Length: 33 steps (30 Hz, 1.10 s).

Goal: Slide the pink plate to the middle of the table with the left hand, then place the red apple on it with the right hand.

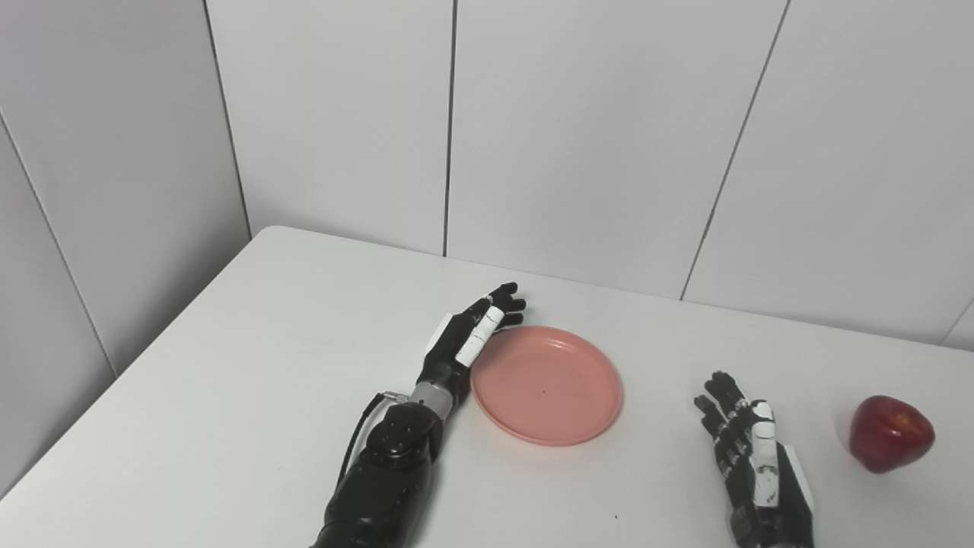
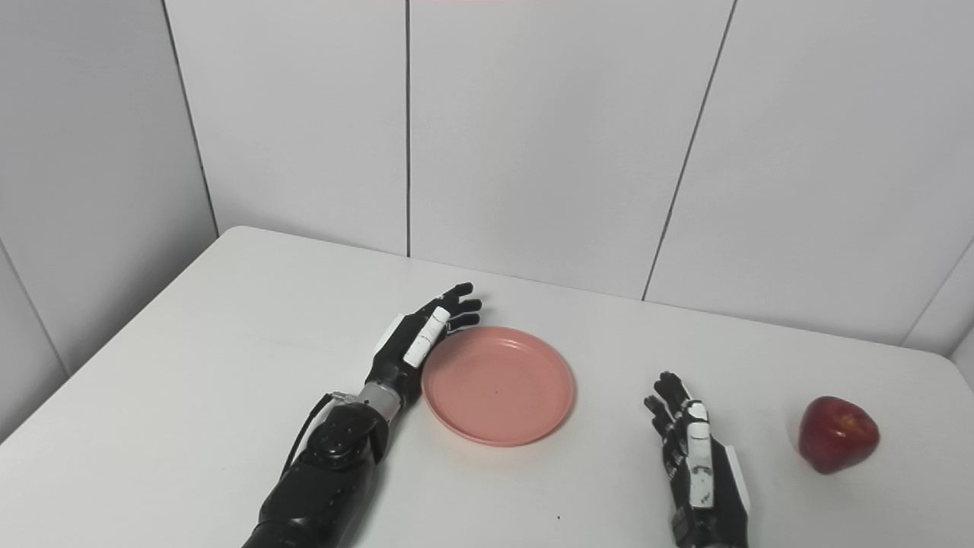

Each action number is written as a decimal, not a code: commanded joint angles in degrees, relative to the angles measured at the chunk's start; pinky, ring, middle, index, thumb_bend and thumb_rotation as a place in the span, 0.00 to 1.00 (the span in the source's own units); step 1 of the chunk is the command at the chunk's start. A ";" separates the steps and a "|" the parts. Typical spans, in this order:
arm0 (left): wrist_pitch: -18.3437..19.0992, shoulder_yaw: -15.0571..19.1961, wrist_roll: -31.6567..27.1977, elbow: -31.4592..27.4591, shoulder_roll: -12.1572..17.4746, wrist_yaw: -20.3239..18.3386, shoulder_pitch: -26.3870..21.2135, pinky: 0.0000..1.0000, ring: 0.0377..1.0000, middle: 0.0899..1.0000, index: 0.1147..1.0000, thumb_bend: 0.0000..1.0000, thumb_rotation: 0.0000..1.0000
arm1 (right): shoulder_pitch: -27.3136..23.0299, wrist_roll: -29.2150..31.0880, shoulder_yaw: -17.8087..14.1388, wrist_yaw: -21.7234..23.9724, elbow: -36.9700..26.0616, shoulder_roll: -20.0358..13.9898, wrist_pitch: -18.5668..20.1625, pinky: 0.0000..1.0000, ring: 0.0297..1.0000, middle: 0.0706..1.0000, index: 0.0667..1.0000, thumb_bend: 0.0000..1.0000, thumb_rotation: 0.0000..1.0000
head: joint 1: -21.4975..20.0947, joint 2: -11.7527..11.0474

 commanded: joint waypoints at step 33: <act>-3.09 3.89 -5.37 10.57 3.35 -6.13 1.39 0.92 0.89 0.85 0.85 0.94 0.82 | 0.01 -5.52 1.86 -5.79 1.90 7.89 -4.20 0.99 0.91 0.90 0.88 0.86 0.98 | -20.35 -3.14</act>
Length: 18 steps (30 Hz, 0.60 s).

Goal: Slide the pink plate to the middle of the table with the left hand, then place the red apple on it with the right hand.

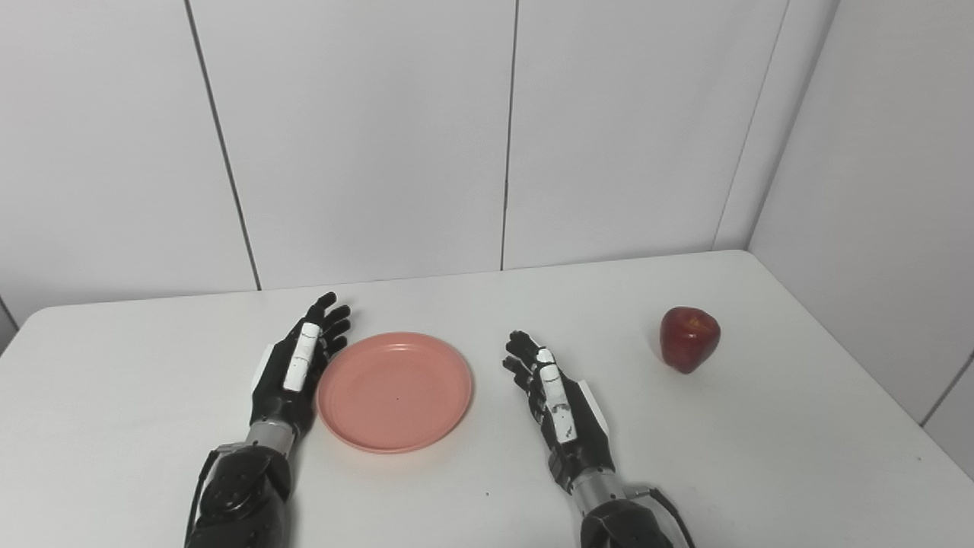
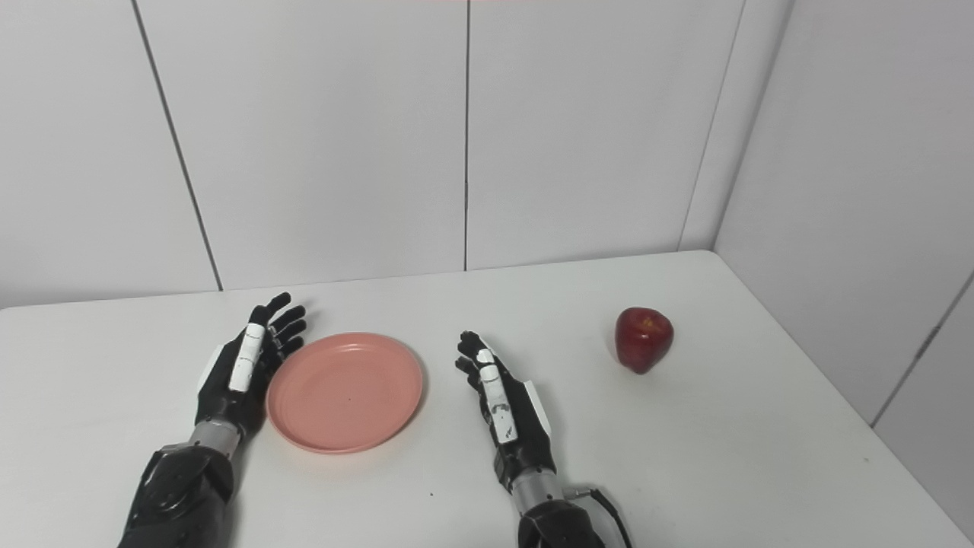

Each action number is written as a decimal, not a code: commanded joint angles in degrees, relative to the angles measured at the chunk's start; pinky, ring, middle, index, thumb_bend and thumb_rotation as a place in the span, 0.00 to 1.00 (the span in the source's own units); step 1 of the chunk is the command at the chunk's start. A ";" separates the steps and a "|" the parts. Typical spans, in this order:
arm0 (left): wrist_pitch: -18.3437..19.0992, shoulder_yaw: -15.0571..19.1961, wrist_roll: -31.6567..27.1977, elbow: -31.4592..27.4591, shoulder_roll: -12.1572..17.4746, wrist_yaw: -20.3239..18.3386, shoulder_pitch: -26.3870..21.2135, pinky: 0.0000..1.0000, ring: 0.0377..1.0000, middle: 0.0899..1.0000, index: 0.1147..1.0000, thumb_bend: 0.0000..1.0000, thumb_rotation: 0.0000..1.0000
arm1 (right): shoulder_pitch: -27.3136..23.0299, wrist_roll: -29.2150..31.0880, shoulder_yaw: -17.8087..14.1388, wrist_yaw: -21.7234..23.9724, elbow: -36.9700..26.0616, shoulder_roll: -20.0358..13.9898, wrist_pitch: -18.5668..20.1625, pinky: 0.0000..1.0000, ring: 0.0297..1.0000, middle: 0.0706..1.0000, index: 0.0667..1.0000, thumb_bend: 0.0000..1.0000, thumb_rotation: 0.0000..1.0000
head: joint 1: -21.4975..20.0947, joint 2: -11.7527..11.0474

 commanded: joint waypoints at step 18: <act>-2.91 1.24 -0.82 8.20 2.72 -1.87 2.35 0.95 0.91 0.87 0.88 0.88 0.84 | -0.36 -3.06 -0.20 -4.06 -2.04 2.15 -4.99 0.98 0.88 0.85 0.84 0.85 0.99 | -6.72 -2.05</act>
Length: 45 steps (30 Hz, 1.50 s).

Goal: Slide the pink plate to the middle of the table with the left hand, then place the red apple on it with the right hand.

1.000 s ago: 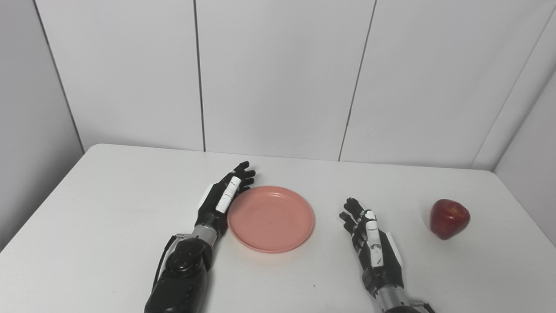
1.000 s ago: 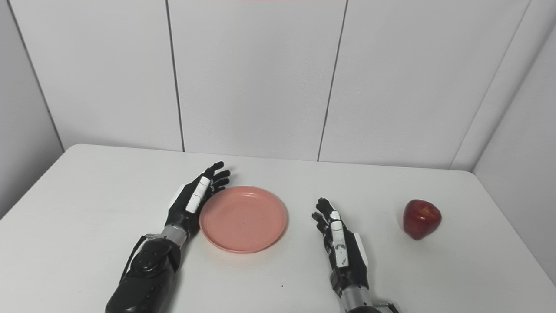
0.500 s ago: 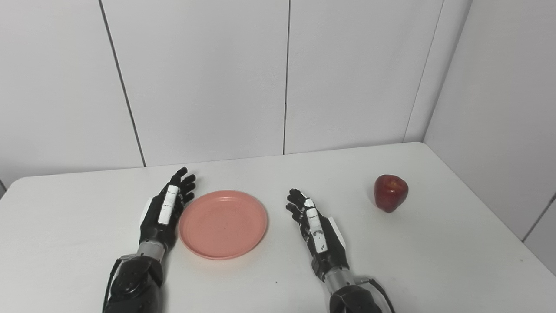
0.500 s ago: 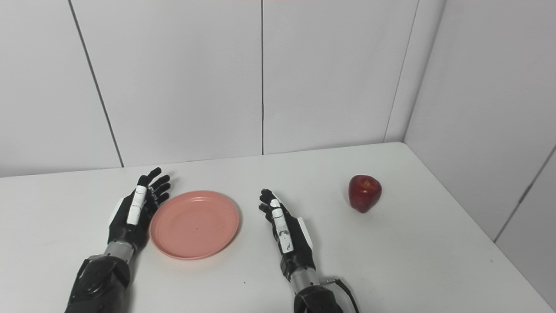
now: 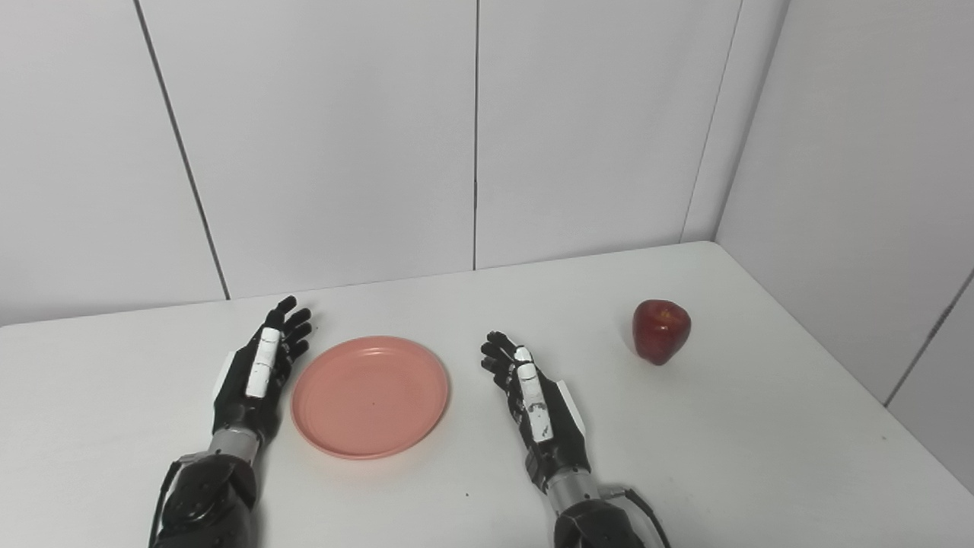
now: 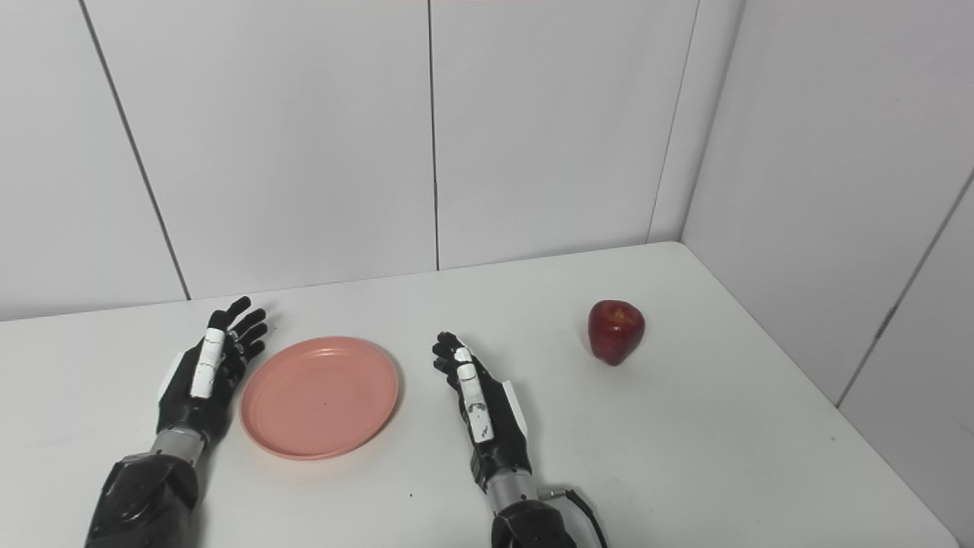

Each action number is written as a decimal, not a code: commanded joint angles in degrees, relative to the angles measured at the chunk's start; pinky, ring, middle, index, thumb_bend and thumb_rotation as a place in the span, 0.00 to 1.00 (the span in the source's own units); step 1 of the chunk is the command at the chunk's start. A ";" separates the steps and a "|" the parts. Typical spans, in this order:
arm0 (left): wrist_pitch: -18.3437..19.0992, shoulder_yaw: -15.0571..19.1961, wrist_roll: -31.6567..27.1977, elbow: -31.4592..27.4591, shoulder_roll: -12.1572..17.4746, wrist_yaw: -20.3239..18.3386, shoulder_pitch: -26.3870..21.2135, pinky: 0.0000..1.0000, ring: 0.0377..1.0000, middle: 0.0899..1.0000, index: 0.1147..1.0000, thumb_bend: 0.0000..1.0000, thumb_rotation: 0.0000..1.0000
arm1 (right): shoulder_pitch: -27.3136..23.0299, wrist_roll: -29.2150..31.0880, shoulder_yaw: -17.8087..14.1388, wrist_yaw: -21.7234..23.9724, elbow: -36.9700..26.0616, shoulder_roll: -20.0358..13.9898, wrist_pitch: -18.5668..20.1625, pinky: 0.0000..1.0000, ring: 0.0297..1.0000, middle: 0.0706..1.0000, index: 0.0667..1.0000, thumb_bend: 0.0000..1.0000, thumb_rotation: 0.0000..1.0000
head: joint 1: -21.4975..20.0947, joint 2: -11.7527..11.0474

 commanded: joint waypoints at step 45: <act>1.93 1.70 -0.61 0.55 2.08 -1.99 4.91 1.00 0.95 0.91 0.93 0.62 0.94 | -12.25 -42.22 1.54 -13.84 -7.24 -14.94 -4.24 0.61 0.69 0.73 0.76 0.92 1.00 | -6.51 -2.66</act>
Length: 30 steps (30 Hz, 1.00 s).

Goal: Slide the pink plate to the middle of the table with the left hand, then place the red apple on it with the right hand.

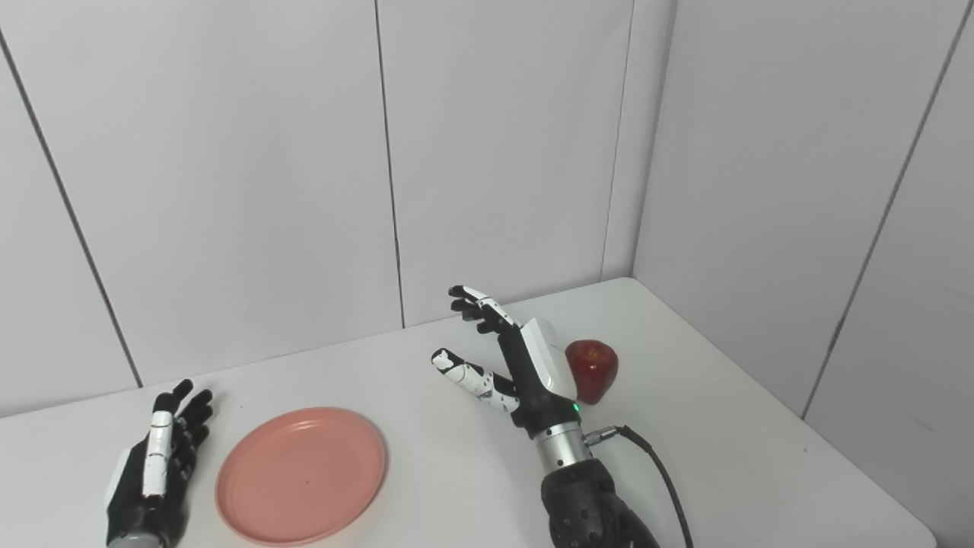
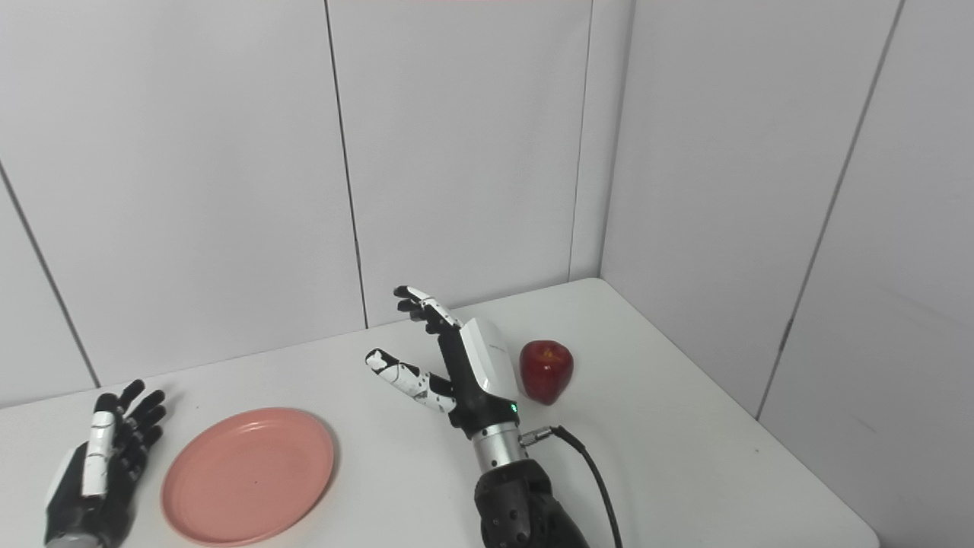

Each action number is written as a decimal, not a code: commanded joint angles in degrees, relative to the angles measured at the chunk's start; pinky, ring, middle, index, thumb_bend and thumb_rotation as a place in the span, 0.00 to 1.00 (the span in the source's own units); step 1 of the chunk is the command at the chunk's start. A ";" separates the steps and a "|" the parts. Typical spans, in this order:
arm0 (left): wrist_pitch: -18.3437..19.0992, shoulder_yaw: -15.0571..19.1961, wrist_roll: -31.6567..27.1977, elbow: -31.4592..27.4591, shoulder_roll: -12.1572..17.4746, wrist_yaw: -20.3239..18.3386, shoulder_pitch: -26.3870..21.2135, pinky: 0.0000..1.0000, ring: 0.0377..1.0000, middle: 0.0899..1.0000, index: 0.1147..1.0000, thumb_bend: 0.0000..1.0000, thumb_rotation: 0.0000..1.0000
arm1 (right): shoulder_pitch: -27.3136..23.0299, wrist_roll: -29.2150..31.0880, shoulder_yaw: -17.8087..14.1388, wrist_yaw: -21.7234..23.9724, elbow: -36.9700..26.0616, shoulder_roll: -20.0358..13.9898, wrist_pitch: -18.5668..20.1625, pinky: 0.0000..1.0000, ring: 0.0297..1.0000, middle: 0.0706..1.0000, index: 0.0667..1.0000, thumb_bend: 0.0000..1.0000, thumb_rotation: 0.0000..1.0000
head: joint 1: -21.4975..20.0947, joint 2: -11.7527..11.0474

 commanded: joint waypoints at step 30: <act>4.76 0.34 -1.42 -2.11 0.79 -1.52 5.49 1.00 0.95 0.90 0.93 0.66 0.94 | -2.75 -16.95 -1.81 -1.84 -0.85 -13.19 8.89 0.72 0.71 0.69 0.70 0.84 1.00 | -0.27 2.83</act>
